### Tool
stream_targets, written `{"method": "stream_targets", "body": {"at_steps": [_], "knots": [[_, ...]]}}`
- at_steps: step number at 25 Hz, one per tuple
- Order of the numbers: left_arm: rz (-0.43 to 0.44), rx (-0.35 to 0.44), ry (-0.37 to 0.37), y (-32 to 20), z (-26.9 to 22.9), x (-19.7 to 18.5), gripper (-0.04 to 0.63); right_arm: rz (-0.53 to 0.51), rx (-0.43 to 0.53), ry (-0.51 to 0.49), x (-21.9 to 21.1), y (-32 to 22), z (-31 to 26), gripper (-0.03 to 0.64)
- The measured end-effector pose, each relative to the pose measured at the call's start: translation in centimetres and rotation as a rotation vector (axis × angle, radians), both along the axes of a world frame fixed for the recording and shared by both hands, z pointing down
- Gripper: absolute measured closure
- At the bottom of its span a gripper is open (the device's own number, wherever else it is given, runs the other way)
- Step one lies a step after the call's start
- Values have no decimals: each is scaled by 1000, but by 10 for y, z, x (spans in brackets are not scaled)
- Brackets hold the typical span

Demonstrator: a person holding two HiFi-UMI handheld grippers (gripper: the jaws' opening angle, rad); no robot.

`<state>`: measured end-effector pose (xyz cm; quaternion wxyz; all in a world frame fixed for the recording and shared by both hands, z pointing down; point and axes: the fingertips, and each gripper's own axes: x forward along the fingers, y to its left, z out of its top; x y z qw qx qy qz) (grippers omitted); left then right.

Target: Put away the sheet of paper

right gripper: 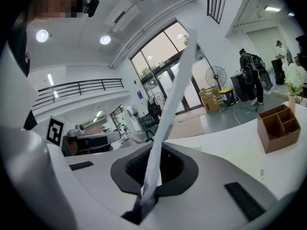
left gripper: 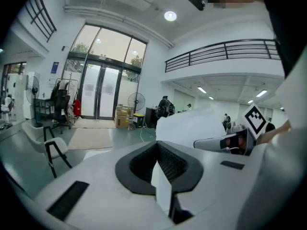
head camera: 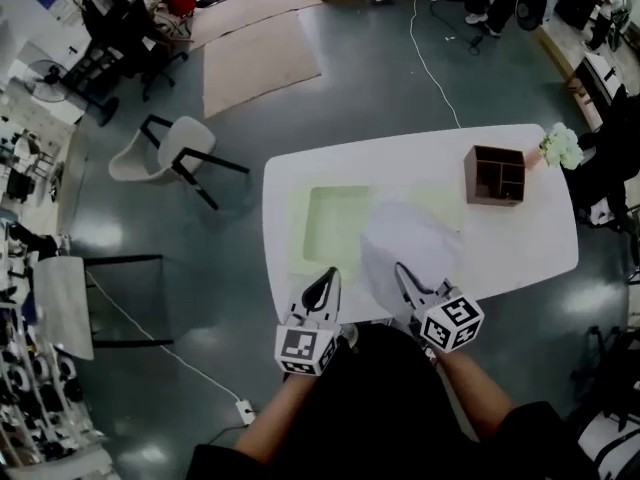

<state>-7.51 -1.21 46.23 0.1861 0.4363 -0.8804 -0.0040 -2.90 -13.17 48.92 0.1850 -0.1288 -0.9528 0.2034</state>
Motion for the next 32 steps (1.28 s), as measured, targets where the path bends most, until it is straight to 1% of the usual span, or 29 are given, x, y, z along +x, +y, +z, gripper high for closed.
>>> {"method": "stream_targets", "body": {"at_steps": [2, 4, 8, 10, 12, 15, 17, 20, 24, 28, 32], "knots": [[-46, 1, 2, 9, 0, -7, 592, -35, 12, 4, -12, 0, 7, 620], [-73, 0, 9, 14, 3, -13, 592, -65, 27, 16, -23, 0, 16, 620], [-99, 4, 30, 16, 16, -23, 592, -97, 36, 59, -42, -6, 42, 620], [-103, 10, 41, 13, 23, -30, 592, -101, 27, 86, -51, -10, 56, 620], [-96, 14, 48, 11, 29, -36, 592, -83, -28, 121, -59, -15, 70, 620], [-82, 13, 54, 9, 35, -45, 592, -32, -151, 181, -68, -23, 90, 620], [-79, 8, 52, 10, 37, -51, 592, -12, -188, 214, -73, -26, 103, 620], [-86, 13, 63, 11, 47, -58, 592, 7, -214, 254, -81, -31, 126, 620], [-110, 3, 91, 10, 63, -63, 592, -18, -207, 308, -87, -33, 162, 620], [-115, -10, 123, 3, 79, -66, 592, -33, -192, 365, -90, -41, 201, 620], [-138, -16, 138, 6, 94, -77, 592, -37, -176, 392, -99, -46, 224, 620]]}}
